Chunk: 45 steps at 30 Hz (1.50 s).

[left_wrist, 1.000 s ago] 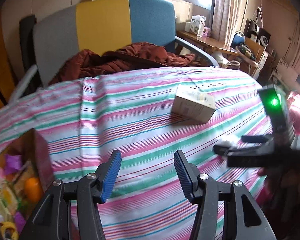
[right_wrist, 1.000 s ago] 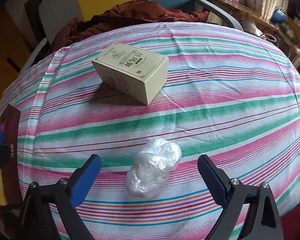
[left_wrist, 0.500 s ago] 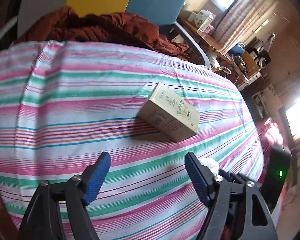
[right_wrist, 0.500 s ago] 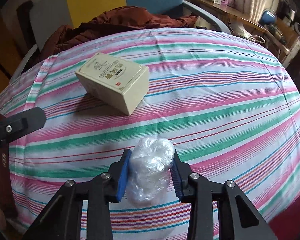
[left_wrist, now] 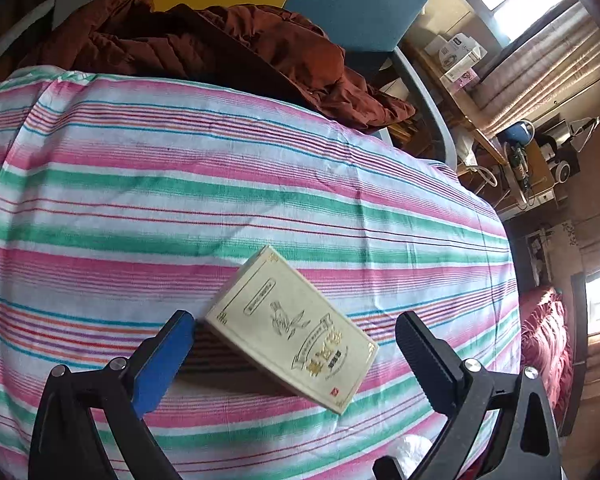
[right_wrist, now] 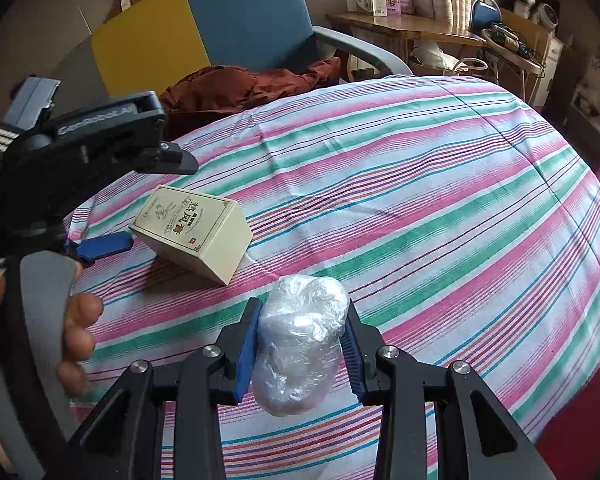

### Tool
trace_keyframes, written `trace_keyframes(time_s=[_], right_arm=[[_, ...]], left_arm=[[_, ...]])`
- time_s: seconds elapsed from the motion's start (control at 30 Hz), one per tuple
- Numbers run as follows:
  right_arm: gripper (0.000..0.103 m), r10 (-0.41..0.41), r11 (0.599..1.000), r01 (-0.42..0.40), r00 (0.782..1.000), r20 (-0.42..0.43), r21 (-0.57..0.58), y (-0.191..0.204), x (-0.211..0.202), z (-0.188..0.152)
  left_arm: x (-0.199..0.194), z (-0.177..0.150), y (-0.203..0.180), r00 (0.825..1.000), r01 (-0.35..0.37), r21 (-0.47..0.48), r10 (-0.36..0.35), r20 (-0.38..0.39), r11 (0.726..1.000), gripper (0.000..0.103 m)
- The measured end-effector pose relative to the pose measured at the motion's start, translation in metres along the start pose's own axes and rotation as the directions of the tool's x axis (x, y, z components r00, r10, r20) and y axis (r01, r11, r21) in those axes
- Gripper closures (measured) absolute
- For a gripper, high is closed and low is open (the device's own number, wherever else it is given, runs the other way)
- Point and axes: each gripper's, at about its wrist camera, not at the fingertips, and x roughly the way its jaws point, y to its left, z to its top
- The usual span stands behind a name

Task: Organize objects
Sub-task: 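Grasp the white box with the left gripper while the right grasps the wrapped item, then carry the white box and wrapped item to the gold tray and release both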

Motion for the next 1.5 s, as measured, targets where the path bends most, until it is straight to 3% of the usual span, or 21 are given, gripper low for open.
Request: trace_keyframes(time_s=[0.17,0.27,0.33,0.4,0.43,0.5,0.57,0.67,0.73,0.8,0.9,0.97,1.03,1.13,1.33,1.5], right_arm=[[0.065,-0.003,1.0,0.003,1.0,0.002,0.0,0.0,-0.001,0.001],[0.065,-0.002,1.0,0.002,1.0,0.002,-0.007,0.001,-0.001,0.001],[0.065,-0.002,1.0,0.002,1.0,0.008,-0.017,0.003,-0.002,0.001],[0.065,-0.002,1.0,0.003,1.0,0.015,-0.027,0.005,-0.004,0.0],[0.065,-0.002,0.999,0.003,1.0,0.016,-0.033,0.006,-0.004,0.001],[0.065,-0.006,0.999,0.007,1.0,0.017,-0.044,0.009,-0.004,0.0],[0.065,-0.015,0.998,0.016,1.0,0.019,-0.059,0.011,-0.004,-0.001],[0.065,-0.033,0.996,0.034,0.999,0.015,-0.078,0.013,-0.003,-0.003],[0.065,-0.038,0.996,0.038,0.999,0.008,-0.085,0.014,-0.001,-0.004],[0.065,-0.046,0.995,0.046,0.999,-0.001,-0.093,0.016,0.001,-0.005],[0.065,-0.054,0.993,0.053,0.998,-0.009,-0.107,0.017,0.004,-0.005],[0.065,-0.051,0.992,0.049,0.999,-0.015,-0.118,0.018,0.006,-0.005],[0.065,-0.04,0.991,0.038,0.999,-0.015,-0.131,0.02,0.005,-0.005],[0.065,-0.012,0.987,0.011,1.0,-0.004,-0.158,0.027,0.002,-0.007],[0.065,0.066,0.971,-0.059,0.998,0.023,-0.234,0.047,-0.008,-0.013],[0.065,0.153,0.938,-0.139,0.988,0.02,-0.318,0.071,-0.017,-0.024]], left_arm=[[0.026,-0.003,-0.011,0.991,-0.126,0.098,0.13,-0.04,0.987,0.006],[0.023,-0.015,-0.003,0.996,-0.082,0.137,0.087,-0.033,0.987,0.008],[0.013,-0.026,0.003,0.998,-0.064,0.194,0.067,-0.013,0.979,0.015],[0.003,-0.036,0.011,0.999,-0.036,0.235,0.039,-0.008,0.971,0.033],[-0.005,-0.043,0.016,1.0,-0.005,0.254,0.006,-0.001,0.967,0.038],[-0.019,-0.054,0.021,1.0,-0.018,0.307,0.015,0.013,0.952,0.045],[-0.028,-0.069,0.026,1.0,0.002,0.364,-0.001,-0.003,0.931,0.045],[-0.033,-0.078,0.031,0.999,0.018,0.379,-0.004,-0.037,0.925,0.044],[-0.032,-0.083,0.026,0.999,-0.011,0.402,0.028,-0.036,0.915,0.042],[-0.025,-0.089,0.024,0.995,-0.034,0.395,0.069,-0.074,0.918,0.042],[-0.023,-0.096,0.026,0.995,-0.034,0.368,0.068,-0.079,0.929,0.042],[-0.024,-0.101,0.026,0.994,-0.072,0.389,0.096,-0.043,0.919,0.045],[-0.033,-0.108,0.023,0.994,-0.107,0.443,0.107,0.024,0.89,0.051],[-0.059,-0.123,0.02,0.984,-0.167,0.492,0.116,0.134,0.854,0.051],[-0.122,-0.14,0.043,0.958,-0.215,0.46,0.093,0.272,0.862,0.051],[-0.171,-0.156,0.084,0.923,-0.276,0.38,0.133,0.361,0.883,0.051]])
